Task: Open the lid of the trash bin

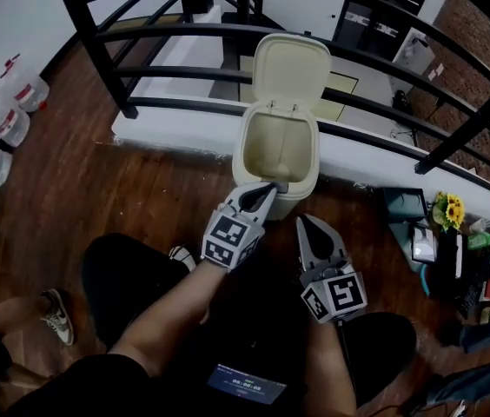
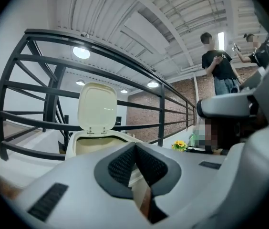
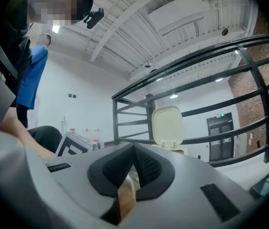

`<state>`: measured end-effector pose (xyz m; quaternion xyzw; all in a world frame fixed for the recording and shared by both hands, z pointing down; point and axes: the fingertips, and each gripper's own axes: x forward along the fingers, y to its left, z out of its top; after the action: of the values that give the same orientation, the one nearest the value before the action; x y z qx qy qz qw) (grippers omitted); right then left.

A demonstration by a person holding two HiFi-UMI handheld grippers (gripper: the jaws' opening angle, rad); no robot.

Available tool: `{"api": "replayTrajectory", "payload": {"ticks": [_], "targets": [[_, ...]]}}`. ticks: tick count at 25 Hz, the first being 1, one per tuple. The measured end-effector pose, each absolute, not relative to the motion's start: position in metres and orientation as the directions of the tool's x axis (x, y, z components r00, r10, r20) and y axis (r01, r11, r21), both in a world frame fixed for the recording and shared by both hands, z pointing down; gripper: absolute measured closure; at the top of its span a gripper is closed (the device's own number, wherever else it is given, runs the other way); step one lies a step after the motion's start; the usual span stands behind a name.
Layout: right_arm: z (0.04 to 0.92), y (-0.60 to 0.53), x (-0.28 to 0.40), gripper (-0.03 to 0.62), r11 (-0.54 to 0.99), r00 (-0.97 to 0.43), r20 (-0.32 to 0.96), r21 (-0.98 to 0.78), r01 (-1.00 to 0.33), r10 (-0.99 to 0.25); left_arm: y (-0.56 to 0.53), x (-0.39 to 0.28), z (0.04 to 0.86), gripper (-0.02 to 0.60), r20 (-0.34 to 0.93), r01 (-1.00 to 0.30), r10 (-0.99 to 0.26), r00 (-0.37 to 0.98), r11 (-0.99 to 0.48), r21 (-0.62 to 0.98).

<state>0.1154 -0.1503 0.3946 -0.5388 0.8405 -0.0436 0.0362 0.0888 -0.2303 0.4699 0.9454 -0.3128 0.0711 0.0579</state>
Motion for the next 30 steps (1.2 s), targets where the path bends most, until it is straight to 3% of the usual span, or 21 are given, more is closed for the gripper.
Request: {"api": "replayTrajectory", "payload": {"ticks": [10, 21, 30], "targets": [[0.329, -0.143, 0.121, 0.592, 0.408, -0.408, -0.064, 0.012, -0.913, -0.911, -0.227, 0.055, 0.402, 0.540, 0.086, -0.604, -0.598, 0.797, -0.793, 0.081], [0.232, -0.174, 0.116, 0.592, 0.376, -0.404, -0.182, 0.172, -0.911, -0.896, -0.277, 0.023, 0.308, 0.526, 0.005, -0.631, -0.632, 0.775, -0.775, -0.032], [0.251, -0.213, 0.120, 0.592, 0.419, -0.438, -0.175, 0.135, -0.898, -0.882, -0.358, 0.046, 0.281, 0.491, 0.073, -0.618, -0.629, 0.774, -0.775, -0.131]]}}
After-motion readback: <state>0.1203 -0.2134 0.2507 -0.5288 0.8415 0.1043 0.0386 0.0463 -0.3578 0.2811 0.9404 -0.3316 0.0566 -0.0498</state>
